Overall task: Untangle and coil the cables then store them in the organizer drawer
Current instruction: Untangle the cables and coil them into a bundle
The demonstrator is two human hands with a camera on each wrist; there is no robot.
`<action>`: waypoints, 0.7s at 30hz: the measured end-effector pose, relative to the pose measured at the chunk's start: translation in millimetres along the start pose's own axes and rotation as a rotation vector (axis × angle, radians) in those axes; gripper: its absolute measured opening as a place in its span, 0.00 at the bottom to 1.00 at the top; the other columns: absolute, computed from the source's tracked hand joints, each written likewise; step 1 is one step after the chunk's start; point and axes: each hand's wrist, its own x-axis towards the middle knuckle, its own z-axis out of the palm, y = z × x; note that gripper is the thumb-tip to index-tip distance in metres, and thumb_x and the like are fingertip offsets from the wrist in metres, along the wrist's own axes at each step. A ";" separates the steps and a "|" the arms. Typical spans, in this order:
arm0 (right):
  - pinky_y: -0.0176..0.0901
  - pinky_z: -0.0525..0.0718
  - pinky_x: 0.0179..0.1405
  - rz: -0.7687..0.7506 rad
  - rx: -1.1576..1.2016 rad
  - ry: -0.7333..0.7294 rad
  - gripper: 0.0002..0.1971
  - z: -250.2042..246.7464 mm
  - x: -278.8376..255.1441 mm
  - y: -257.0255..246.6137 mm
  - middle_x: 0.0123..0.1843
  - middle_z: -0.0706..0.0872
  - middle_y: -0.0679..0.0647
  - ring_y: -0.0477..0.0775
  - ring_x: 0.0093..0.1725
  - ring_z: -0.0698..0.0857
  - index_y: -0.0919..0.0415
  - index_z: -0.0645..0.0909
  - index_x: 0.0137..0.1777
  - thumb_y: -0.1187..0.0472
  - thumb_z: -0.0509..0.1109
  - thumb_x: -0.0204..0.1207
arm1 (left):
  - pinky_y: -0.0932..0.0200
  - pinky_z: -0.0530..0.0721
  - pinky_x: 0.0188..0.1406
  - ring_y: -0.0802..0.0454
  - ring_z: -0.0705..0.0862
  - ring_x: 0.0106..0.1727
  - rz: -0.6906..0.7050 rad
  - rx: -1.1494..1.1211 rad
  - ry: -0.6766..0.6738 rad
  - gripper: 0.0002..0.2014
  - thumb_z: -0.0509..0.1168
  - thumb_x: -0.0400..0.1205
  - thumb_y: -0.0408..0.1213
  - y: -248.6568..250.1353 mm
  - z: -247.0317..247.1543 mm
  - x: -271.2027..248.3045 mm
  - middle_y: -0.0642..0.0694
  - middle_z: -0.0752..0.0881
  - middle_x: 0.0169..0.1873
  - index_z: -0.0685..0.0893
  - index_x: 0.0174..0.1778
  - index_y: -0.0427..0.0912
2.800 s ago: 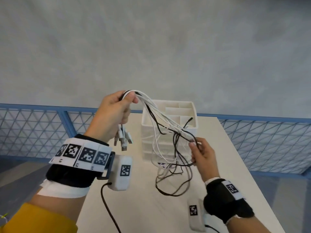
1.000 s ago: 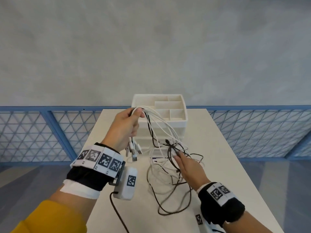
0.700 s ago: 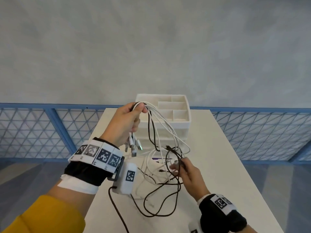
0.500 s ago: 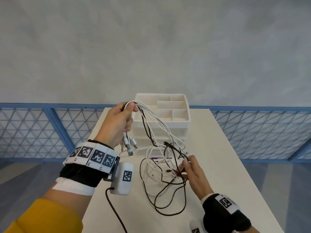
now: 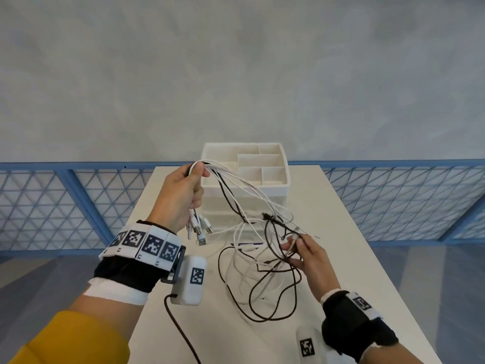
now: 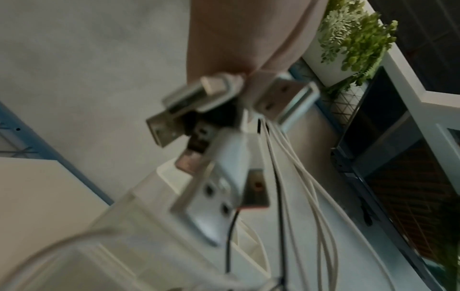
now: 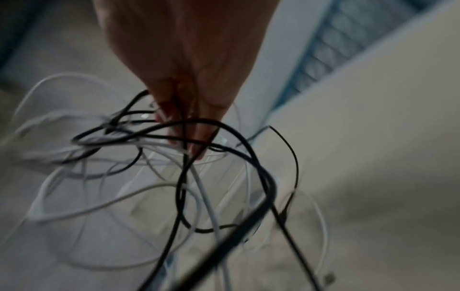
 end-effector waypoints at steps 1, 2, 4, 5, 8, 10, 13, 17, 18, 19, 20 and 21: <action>0.47 0.86 0.48 -0.077 -0.184 0.033 0.10 1.6 1.1 2.8 0.42 0.84 0.49 0.50 0.48 0.84 0.57 0.79 0.47 0.67 0.57 0.82 | 0.68 0.56 0.12 0.61 0.57 0.14 -0.009 0.031 -0.036 0.14 0.55 0.86 0.39 1.7 3.7 -1.9 0.58 0.62 0.14 0.77 0.35 0.42; 0.42 0.84 0.50 -0.148 -0.349 0.063 0.09 2.9 2.4 4.6 0.44 0.83 0.44 0.43 0.47 0.82 0.54 0.79 0.49 0.67 0.60 0.81 | 0.68 0.56 0.13 0.61 0.57 0.14 -0.015 0.065 -0.071 0.14 0.55 0.86 0.39 3.5 7.7 -4.5 0.57 0.62 0.14 0.77 0.35 0.42; 0.28 0.78 0.45 -0.250 -0.472 0.065 0.09 8.3 3.6 1.2 0.44 0.83 0.42 0.39 0.43 0.82 0.52 0.80 0.49 0.67 0.64 0.78 | 0.67 0.56 0.13 0.60 0.57 0.15 -0.020 0.115 -0.131 0.13 0.56 0.86 0.39 6.4 15.6 -9.6 0.57 0.62 0.14 0.78 0.36 0.41; 0.23 0.76 0.41 -0.275 -0.494 0.034 0.08 12.7 3.9 -1.6 0.40 0.84 0.43 0.40 0.40 0.82 0.52 0.80 0.47 0.67 0.65 0.77 | 0.67 0.56 0.14 0.60 0.57 0.15 -0.022 0.128 -0.152 0.13 0.56 0.86 0.39 7.7 19.4 -11.6 0.56 0.62 0.15 0.79 0.37 0.41; 0.26 0.75 0.34 -0.281 -0.590 -0.038 0.03 30.7 6.1 -8.1 0.30 0.81 0.45 0.45 0.32 0.80 0.53 0.81 0.46 0.61 0.69 0.75 | 0.67 0.56 0.14 0.59 0.57 0.16 -0.028 0.140 -0.196 0.12 0.57 0.85 0.40 10.7 27.4 -15.6 0.56 0.61 0.16 0.80 0.39 0.40; 0.36 0.75 0.34 -0.269 -0.666 -0.067 0.06 40.5 10.6 -11.0 0.26 0.76 0.43 0.48 0.29 0.77 0.58 0.83 0.49 0.59 0.68 0.76 | 0.67 0.55 0.15 0.59 0.57 0.16 -0.032 0.148 -0.213 0.12 0.58 0.85 0.40 9.4 30.4 -16.5 0.56 0.61 0.16 0.81 0.39 0.40; 0.26 0.74 0.33 -0.262 -0.611 -0.089 0.07 47.6 16.7 -20.8 0.27 0.76 0.39 0.38 0.26 0.78 0.62 0.85 0.48 0.65 0.65 0.78 | 0.67 0.56 0.14 0.59 0.56 0.16 -0.044 0.141 -0.222 0.12 0.58 0.85 0.40 3.9 29.1 -17.5 0.55 0.61 0.17 0.83 0.41 0.41; 0.39 0.87 0.42 -0.123 -0.038 -0.110 0.09 43.7 9.6 -29.7 0.30 0.85 0.51 0.42 0.35 0.87 0.63 0.78 0.44 0.71 0.58 0.80 | 0.67 0.56 0.14 0.60 0.57 0.16 -0.067 0.051 -0.161 0.12 0.57 0.85 0.40 -0.7 19.1 -13.5 0.55 0.61 0.17 0.84 0.45 0.41; 0.40 0.88 0.45 -0.086 0.082 -0.111 0.08 38.8 6.8 -27.0 0.31 0.88 0.52 0.47 0.39 0.89 0.63 0.76 0.45 0.71 0.57 0.81 | 0.68 0.56 0.13 0.60 0.57 0.16 -0.066 0.007 -0.130 0.12 0.56 0.85 0.39 -0.5 15.0 -11.2 0.56 0.62 0.16 0.83 0.44 0.41; 0.41 0.88 0.46 -0.060 0.164 -0.112 0.07 31.4 4.0 -23.4 0.32 0.88 0.53 0.50 0.42 0.90 0.64 0.75 0.45 0.70 0.56 0.81 | 0.68 0.57 0.13 0.61 0.58 0.15 -0.064 -0.051 -0.090 0.13 0.55 0.86 0.39 0.7 9.8 -7.7 0.57 0.62 0.15 0.82 0.42 0.41; 0.40 0.88 0.46 -0.023 0.223 -0.108 0.07 22.8 1.0 -20.2 0.31 0.88 0.53 0.52 0.43 0.90 0.65 0.74 0.45 0.71 0.56 0.81 | 0.69 0.57 0.12 0.61 0.58 0.14 -0.065 -0.116 -0.049 0.13 0.54 0.86 0.40 3.3 3.9 -3.7 0.57 0.63 0.14 0.81 0.41 0.41; 0.39 0.88 0.44 0.012 0.237 -0.097 0.08 13.5 -1.8 -16.3 0.30 0.87 0.53 0.54 0.42 0.89 0.65 0.75 0.44 0.72 0.56 0.81 | 0.69 0.57 0.11 0.62 0.58 0.14 -0.064 -0.165 -0.018 0.14 0.53 0.87 0.40 6.9 -2.3 0.3 0.57 0.63 0.13 0.80 0.40 0.41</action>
